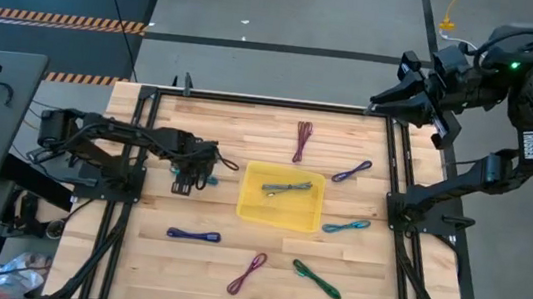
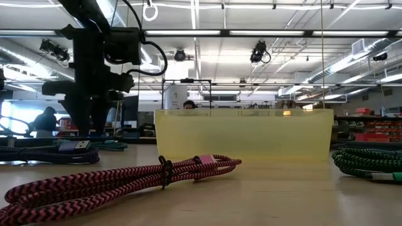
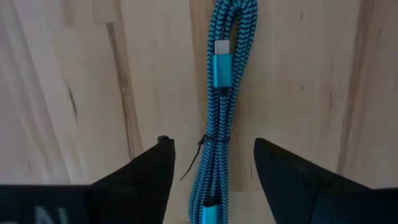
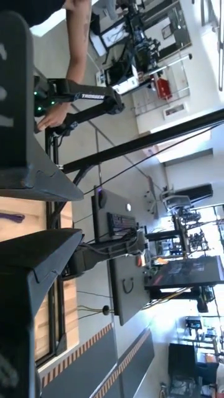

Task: Pick and place USB-C Cables
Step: Put the top blue charger cable into the yellow bin

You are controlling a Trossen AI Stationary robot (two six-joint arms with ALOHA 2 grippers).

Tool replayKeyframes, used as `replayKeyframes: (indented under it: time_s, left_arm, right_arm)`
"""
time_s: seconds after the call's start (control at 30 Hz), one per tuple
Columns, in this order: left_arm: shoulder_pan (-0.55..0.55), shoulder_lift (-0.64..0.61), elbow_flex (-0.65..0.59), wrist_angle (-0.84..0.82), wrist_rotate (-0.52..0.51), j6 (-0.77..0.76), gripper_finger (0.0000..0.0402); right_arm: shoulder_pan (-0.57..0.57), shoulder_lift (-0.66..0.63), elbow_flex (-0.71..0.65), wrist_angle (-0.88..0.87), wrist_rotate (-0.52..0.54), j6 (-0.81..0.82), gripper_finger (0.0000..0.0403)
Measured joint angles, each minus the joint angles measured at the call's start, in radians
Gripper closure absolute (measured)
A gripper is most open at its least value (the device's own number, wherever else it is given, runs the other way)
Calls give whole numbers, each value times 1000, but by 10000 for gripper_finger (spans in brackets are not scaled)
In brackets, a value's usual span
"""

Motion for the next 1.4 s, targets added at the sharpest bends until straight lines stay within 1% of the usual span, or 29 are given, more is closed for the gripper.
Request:
replayKeyframes:
  time_s: [0.2, 0.6, 0.73, 0.83, 0.9, 0.97, 1.13, 1.27, 1.33, 1.4]
  left_arm:
    - [28, 11, -1, 11, 33, 8, 177]
    - [26, 117, 0, 64, 41, 23, 178]
    - [27, 146, 2, 63, 49, -5, 189]
    - [28, 154, 3, 58, 78, -33, 212]
    - [28, 154, 3, 56, 88, -59, 238]
    - [28, 154, 2, 53, 97, -85, 271]
    - [26, 154, 3, 48, 103, -138, 373]
    - [27, 157, 17, 25, 115, -208, 378]
    - [27, 160, 57, -32, 144, -259, 378]
    - [27, 159, 125, -89, 176, -297, 378]
  right_arm:
    - [0, 0, 0, 3, 0, 0, 316]
    - [0, 0, 0, 2, 0, 0, 317]
    - [0, 0, 0, 3, 0, 0, 317]
    - [0, 0, 0, 2, 0, 0, 317]
    - [0, -1, 0, 2, 0, 0, 317]
    - [0, -1, 0, 3, 0, 0, 317]
    - [0, -1, 0, 3, 0, 0, 317]
    - [0, -1, 0, 3, 0, 0, 317]
    - [0, -1, 0, 3, 0, 0, 317]
    - [0, -1, 0, 3, 0, -1, 317]
